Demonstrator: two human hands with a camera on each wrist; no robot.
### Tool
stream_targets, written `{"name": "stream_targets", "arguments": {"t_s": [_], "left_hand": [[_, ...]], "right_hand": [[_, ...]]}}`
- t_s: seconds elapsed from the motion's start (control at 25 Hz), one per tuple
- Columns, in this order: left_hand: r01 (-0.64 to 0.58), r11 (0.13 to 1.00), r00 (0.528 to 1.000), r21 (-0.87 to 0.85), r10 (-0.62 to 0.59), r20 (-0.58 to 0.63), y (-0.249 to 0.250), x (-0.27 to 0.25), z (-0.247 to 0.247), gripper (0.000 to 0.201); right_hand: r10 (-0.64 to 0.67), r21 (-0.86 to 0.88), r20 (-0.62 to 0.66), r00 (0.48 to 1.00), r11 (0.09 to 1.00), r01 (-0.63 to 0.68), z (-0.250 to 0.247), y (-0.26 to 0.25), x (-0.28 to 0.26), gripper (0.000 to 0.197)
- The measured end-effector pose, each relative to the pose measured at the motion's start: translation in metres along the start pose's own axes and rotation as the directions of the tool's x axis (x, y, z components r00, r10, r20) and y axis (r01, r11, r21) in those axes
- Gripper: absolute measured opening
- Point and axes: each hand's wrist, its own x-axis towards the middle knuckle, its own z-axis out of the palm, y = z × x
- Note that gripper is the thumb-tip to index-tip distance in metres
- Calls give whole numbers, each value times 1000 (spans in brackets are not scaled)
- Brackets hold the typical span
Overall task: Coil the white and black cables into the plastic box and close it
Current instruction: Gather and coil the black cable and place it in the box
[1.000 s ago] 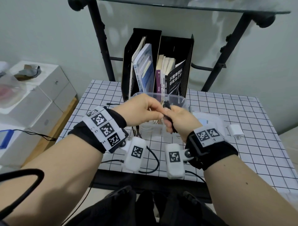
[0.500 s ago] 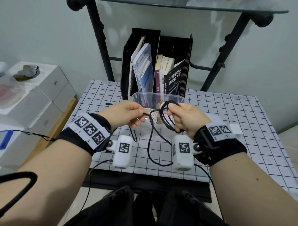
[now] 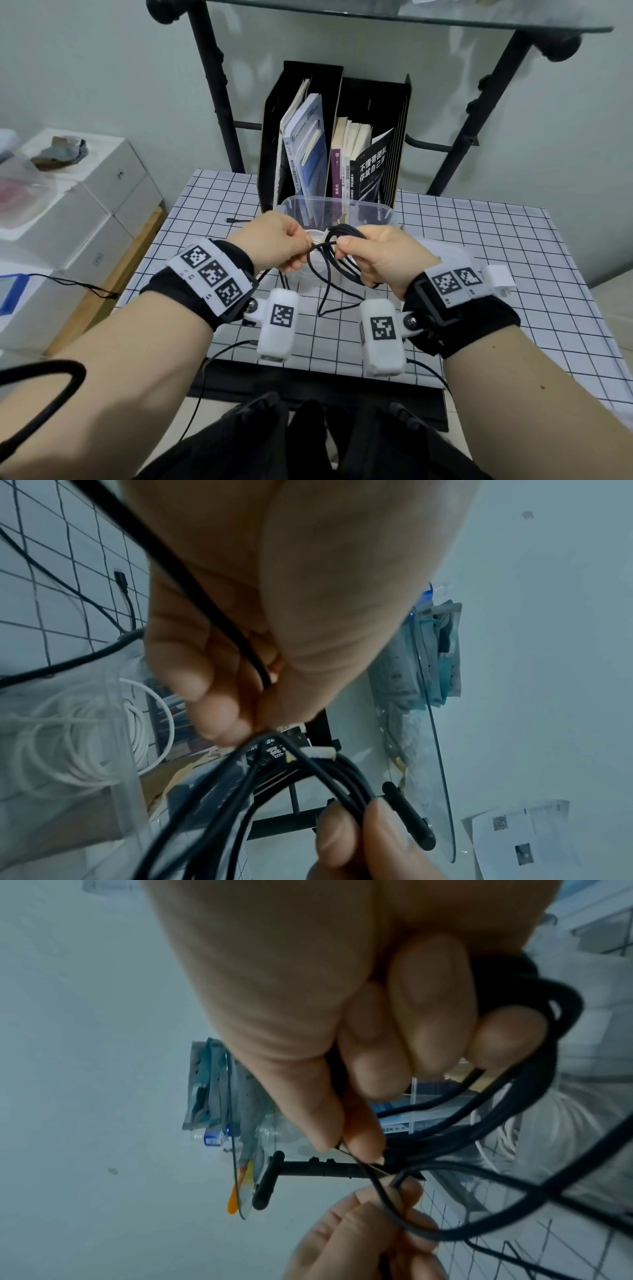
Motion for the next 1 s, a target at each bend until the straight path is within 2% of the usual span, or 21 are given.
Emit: {"name": "stream_targets", "arguments": {"t_s": [0.08,0.24,0.44,0.52,0.6,0.68,0.84,1.0], "left_hand": [[39,999,997,11,-39,-65,0,3,0,23],[85,987,968,-138,-115,-223,-3,8,-4,21],[108,919,931,-380,-227,-285,-7,10,-10,22],[140,823,918,-550,-316,-239,-8,6,-17,20],[192,739,929,-646,-349,-123,-8,2,-25,19],[233,748,948,-622,-317,-26,-4,-2,-26,18],[220,799,975,-560,-197,102,10,-12,-12,18],[167,690,986,-704,-100,135,8,-19,-15,18]], "right_hand": [[14,-52,56,998,999,-11,0,-1,-3,22],[74,-163,170,983,986,-46,2,0,-8,21],[192,-312,266,945,944,-104,1,7,-6,17],[239,-430,245,940,895,-115,-3,9,-5,16],[270,-484,208,940,864,-141,-5,14,-5,16],[286,-489,207,936,859,-155,-2,17,-3,16],[264,-368,219,939,914,-171,21,27,4,16],[240,-157,110,965,962,-222,36,40,1,13]]}}
